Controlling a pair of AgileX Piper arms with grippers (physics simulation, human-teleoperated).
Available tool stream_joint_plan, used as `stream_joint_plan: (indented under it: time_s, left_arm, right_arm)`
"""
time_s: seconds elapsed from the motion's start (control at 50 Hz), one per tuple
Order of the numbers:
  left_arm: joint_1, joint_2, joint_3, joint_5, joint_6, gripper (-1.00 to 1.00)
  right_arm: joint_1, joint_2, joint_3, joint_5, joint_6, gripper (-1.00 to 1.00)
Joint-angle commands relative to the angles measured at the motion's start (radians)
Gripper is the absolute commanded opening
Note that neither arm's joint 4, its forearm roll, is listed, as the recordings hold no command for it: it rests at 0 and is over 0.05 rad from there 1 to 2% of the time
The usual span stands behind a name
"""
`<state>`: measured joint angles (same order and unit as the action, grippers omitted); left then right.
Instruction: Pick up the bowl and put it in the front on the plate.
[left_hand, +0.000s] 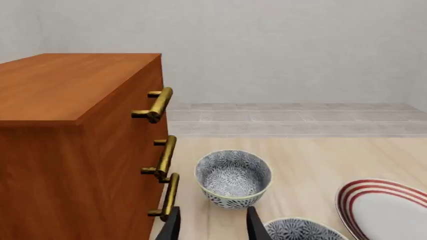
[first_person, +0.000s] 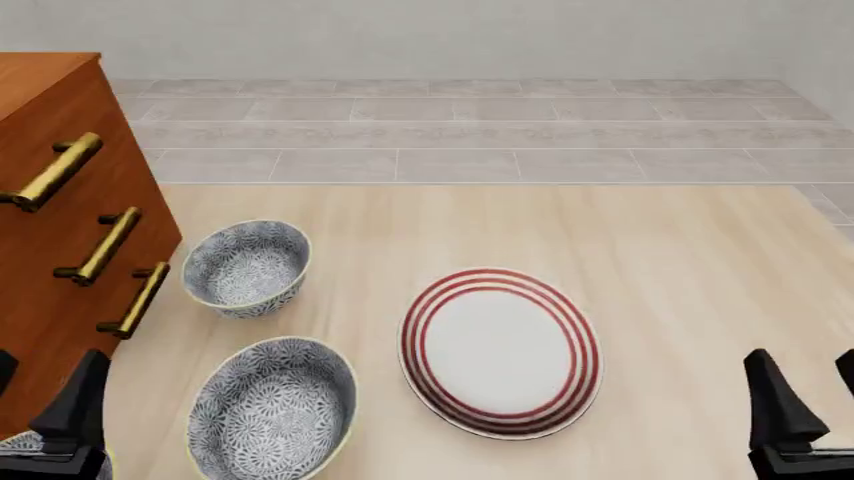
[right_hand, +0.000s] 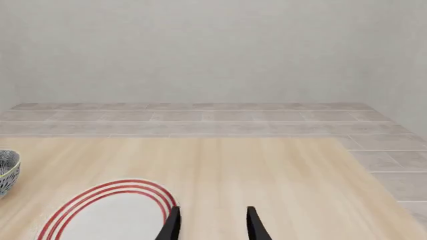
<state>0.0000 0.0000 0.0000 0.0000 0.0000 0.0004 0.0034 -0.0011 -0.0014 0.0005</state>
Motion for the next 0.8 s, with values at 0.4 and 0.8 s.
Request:
stream_joint_plan:
  time_s: [0.4,0.8]
  left_arm:
    - [0.0,0.0,0.0,0.0,0.0,1.0]
    - [0.0,0.0,0.0,0.0,0.0,1.0]
  right_arm:
    - [0.05,0.152,-0.046,-0.099,0.016,1.0]
    - [0.2,0.574,-0.205,-0.322,0.006,1.0]
